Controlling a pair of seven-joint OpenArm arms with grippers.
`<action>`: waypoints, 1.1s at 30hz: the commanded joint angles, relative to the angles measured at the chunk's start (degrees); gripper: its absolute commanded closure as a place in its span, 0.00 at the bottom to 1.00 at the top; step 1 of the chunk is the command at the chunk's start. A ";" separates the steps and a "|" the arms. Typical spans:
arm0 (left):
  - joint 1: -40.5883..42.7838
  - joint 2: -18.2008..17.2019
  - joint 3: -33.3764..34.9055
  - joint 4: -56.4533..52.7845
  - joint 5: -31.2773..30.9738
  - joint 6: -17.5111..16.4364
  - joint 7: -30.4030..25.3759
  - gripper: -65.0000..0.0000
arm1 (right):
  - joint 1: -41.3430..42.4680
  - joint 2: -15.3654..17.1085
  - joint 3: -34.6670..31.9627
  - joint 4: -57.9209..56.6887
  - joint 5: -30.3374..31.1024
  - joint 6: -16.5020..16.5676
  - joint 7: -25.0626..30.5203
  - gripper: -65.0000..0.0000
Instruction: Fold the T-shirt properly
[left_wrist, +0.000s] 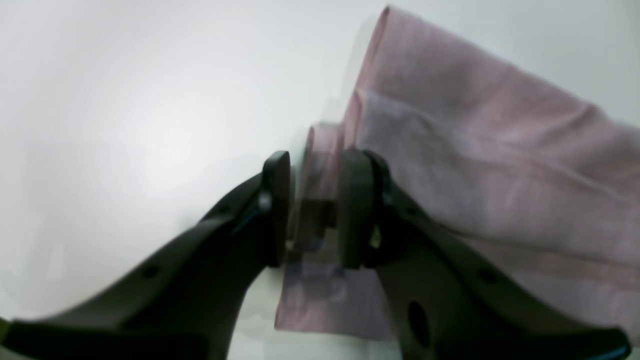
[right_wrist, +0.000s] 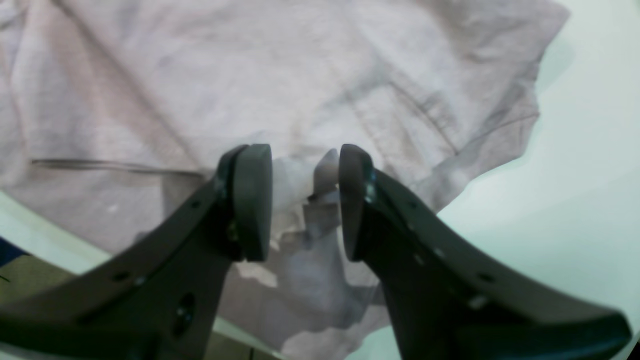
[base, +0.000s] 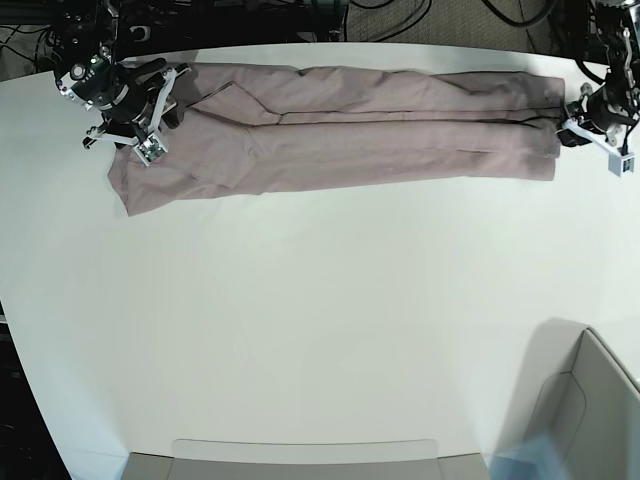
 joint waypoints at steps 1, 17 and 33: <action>-0.48 -1.22 1.22 0.33 -0.48 -0.07 0.20 0.72 | 0.11 0.83 0.25 0.29 0.21 -0.08 1.00 0.65; -3.38 -1.49 17.40 -14.70 2.33 -1.48 -1.47 0.74 | 0.90 1.97 0.34 -0.68 0.21 -0.08 1.00 0.65; -4.52 -1.57 -5.11 -18.66 5.41 -25.43 3.37 1.00 | 1.87 1.53 0.78 -0.24 0.21 -0.08 1.00 0.65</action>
